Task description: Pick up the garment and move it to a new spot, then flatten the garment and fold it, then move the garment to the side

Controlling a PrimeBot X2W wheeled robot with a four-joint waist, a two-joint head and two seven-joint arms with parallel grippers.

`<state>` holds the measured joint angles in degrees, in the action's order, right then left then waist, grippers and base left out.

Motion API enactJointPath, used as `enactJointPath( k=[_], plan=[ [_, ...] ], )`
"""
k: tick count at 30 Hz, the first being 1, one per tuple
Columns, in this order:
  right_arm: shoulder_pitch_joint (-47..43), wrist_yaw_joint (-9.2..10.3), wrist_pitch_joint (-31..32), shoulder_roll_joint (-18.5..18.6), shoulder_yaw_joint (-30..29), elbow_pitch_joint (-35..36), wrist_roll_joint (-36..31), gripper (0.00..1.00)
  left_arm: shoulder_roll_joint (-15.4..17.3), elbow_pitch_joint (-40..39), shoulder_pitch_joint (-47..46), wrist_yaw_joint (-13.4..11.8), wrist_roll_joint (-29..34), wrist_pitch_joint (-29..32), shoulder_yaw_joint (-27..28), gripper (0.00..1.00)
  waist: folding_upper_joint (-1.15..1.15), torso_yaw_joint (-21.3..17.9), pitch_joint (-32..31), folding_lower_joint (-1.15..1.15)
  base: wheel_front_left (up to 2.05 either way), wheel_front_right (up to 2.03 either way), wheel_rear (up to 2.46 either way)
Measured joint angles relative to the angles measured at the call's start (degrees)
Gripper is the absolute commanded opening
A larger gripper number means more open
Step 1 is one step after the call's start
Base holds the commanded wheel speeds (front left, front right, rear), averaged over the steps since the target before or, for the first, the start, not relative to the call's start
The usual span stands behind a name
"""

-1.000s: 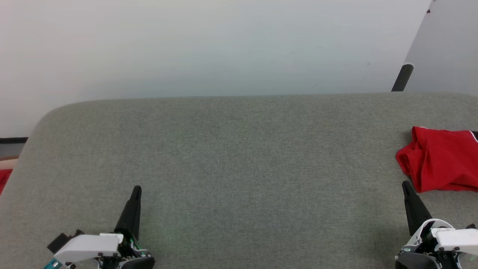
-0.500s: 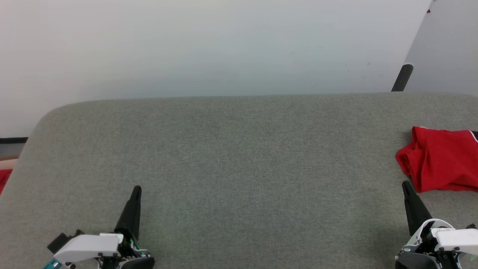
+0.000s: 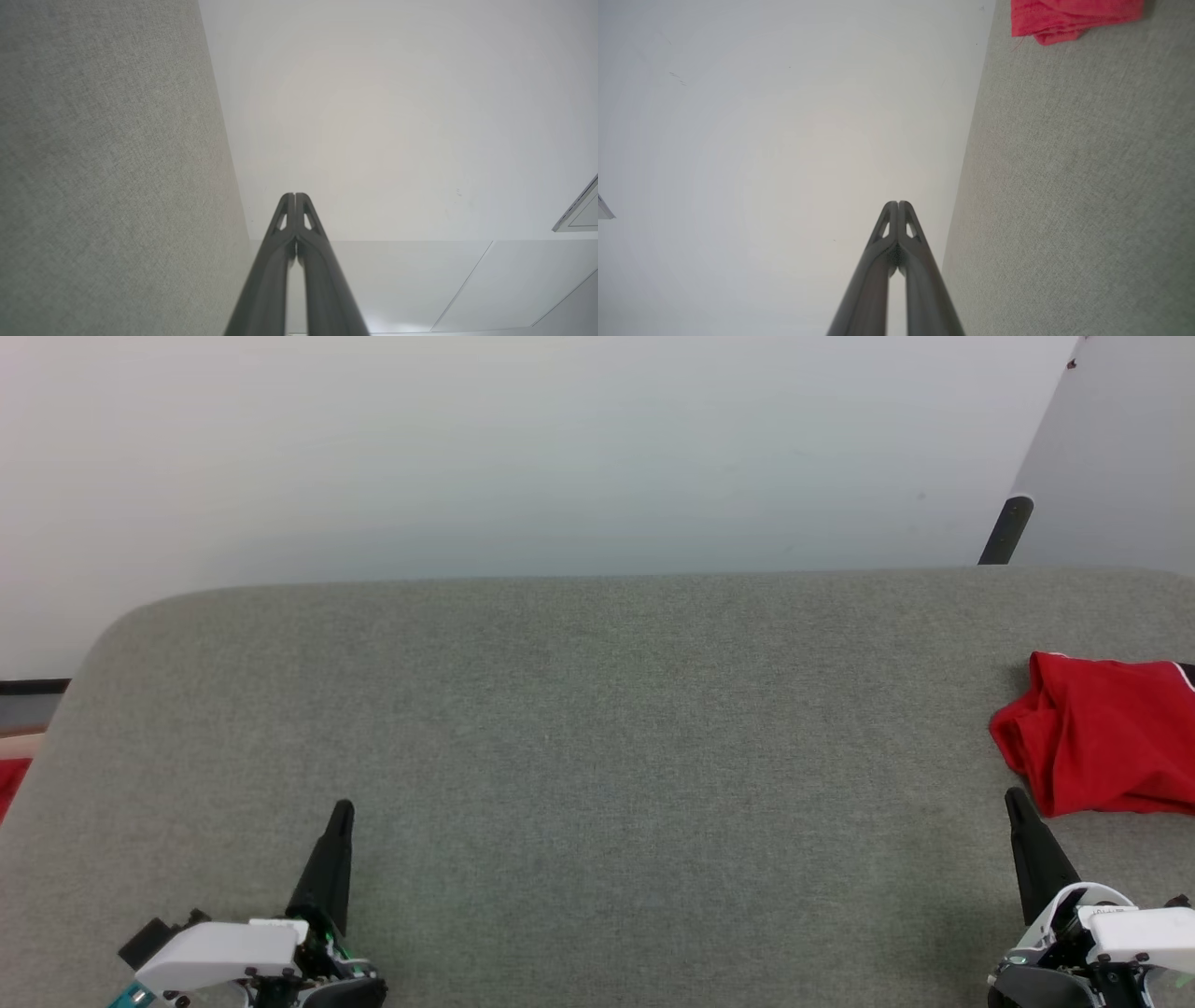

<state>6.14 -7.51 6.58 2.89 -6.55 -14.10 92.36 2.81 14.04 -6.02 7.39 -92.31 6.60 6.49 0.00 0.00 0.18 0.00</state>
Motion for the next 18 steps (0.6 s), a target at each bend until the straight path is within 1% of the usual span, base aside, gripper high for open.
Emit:
enactJointPath(
  k=[18],
  plan=[
    [0.0, 0.00, 0.0, 0.0, 0.0, 0.0, 0.0, 0.00, 0.0, 0.0, 0.0, 0.0, 0.0, 0.0, 0.0, 0.00, 0.00, 0.0, 0.0, 0.00, 0.00, 0.00, 0.00]
  ],
)
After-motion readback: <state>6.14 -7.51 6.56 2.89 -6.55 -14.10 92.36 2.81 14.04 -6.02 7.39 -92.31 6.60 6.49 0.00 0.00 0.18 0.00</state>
